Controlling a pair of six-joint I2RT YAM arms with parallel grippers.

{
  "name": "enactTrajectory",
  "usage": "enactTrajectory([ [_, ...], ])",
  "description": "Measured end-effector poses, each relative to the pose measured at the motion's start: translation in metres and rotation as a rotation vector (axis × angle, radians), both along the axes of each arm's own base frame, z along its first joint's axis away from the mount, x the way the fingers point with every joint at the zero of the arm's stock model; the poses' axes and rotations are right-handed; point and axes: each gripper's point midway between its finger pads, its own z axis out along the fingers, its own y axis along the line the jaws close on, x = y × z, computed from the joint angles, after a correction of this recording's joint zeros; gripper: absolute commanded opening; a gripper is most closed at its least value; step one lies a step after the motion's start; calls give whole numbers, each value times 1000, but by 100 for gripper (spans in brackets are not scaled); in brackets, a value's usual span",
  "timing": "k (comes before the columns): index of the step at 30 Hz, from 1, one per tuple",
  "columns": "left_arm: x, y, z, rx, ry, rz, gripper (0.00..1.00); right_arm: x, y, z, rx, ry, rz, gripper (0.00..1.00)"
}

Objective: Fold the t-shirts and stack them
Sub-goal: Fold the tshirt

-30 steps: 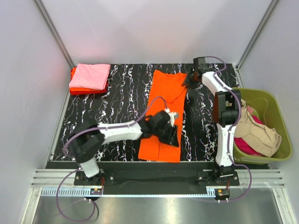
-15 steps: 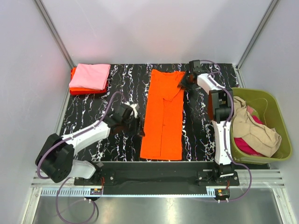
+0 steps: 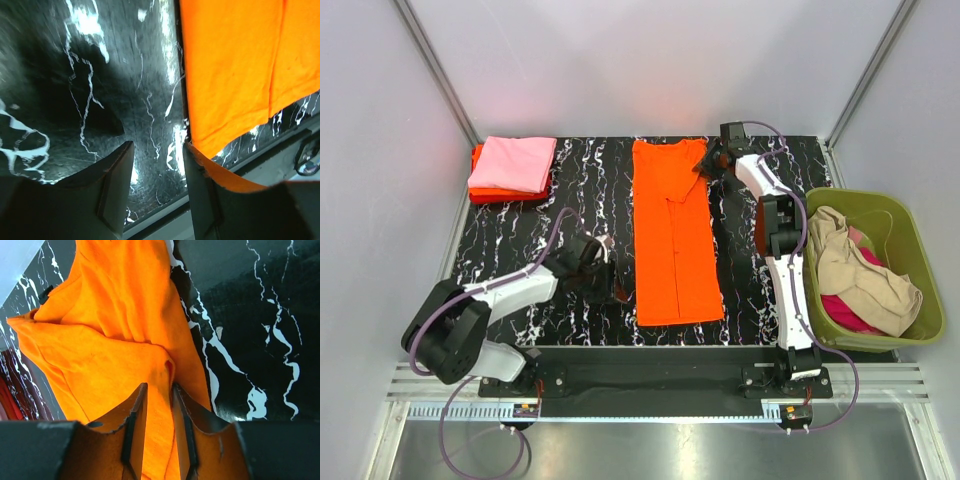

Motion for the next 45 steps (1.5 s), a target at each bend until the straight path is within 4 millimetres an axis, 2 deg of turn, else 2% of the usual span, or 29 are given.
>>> enactTrajectory([
  [3, -12, 0, -7, -24, 31, -3, 50, -3, 0, 2, -2, 9, 3, 38],
  [6, -23, -5, -7, -62, 48, -19, 51, -16, -3, 10, -18, 37, 16, 40],
  [8, -27, -13, -4, -90, 41, -38, 51, -29, -6, 23, -36, 54, 31, 41],
  [11, -34, -27, 0, -119, 30, -69, 51, -53, -11, 59, -60, 49, 54, 43],
  [15, -50, -40, -3, -133, 32, -105, 51, -110, -21, 110, -72, 40, 76, 43],
  [17, -58, -41, -7, -129, 40, -111, 49, -142, -26, 125, -73, 39, 79, 43],
  [19, -59, -43, -9, -139, 46, -97, 49, -176, -30, 129, -70, 57, 83, 43],
  [22, -56, -46, -10, -159, 46, -68, 46, -236, -34, 116, -69, 122, 95, 44],
  [25, -53, -49, -11, -169, 47, -55, 36, -296, -29, 89, -76, 208, 133, 45],
  [27, -51, -50, -13, -171, 50, -49, 25, -327, -22, 73, -85, 258, 168, 46],
  [28, -51, -51, -15, -170, 55, -46, 10, -341, -20, 64, -90, 286, 184, 47],
  [29, -51, -51, -16, -168, 61, -42, 3, -354, -18, 56, -96, 308, 200, 47],
  [30, -52, -50, -18, -163, 64, -44, 0, -362, -17, 50, -99, 325, 210, 48],
  [34, -54, -45, -17, -142, 59, -47, 0, -402, -19, 25, -113, 398, 232, 48],
  [38, -59, -30, -12, -98, 35, -36, 0, -438, -15, 15, -100, 417, 243, 48],
  [45, -62, -16, -9, -61, 18, -22, 0, -472, -7, 2, -64, 440, 230, 48],
])
